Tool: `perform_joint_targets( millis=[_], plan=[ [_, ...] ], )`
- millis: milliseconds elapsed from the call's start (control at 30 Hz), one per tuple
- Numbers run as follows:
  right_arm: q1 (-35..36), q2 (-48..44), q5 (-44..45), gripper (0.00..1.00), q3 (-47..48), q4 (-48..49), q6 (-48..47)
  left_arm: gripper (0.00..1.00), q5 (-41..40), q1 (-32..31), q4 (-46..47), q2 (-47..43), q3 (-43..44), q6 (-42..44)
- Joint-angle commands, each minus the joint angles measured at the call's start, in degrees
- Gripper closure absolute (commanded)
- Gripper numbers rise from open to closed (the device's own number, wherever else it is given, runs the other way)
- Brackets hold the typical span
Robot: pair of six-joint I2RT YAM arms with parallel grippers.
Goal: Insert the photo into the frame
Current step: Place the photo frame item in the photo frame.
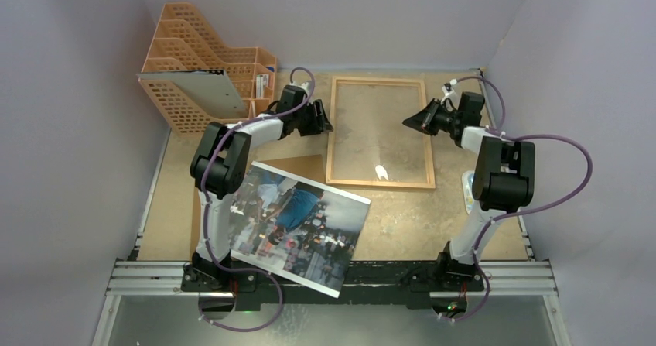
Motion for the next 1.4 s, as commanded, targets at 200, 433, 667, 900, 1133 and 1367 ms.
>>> perform_joint_targets(
  millis=[200, 433, 667, 900, 1133, 1367],
  plan=[
    [0.4, -8.4, -1.3, 1.00, 4.3, -3.6, -0.1, 0.54, 4.1, 0.4, 6.9, -0.4, -0.7, -0.6],
    [0.4, -12.5, -2.0, 1.00, 7.6, -6.7, 6.8, 0.63, 2.2, 0.4, 7.6, 0.7, -0.6, 2.4],
    [1.7, -14.1, -4.0, 1.00, 8.2, -6.5, 11.4, 0.63, 1.5, 0.4, 7.7, 2.7, -0.2, 3.0],
    [4.3, -14.5, -5.5, 1.00, 11.2, -5.7, 12.3, 0.70, 0.4, 0.4, 6.7, 3.9, 0.2, 3.5],
    [6.3, -13.1, -7.0, 1.00, 12.9, -4.2, 13.2, 0.85, -0.2, 0.8, 6.1, 3.9, 0.3, 3.5],
    [6.5, -11.3, -7.0, 1.00, 12.0, -4.9, 7.9, 0.89, -0.9, 1.5, 6.3, 1.7, -0.7, 3.2]
  ],
)
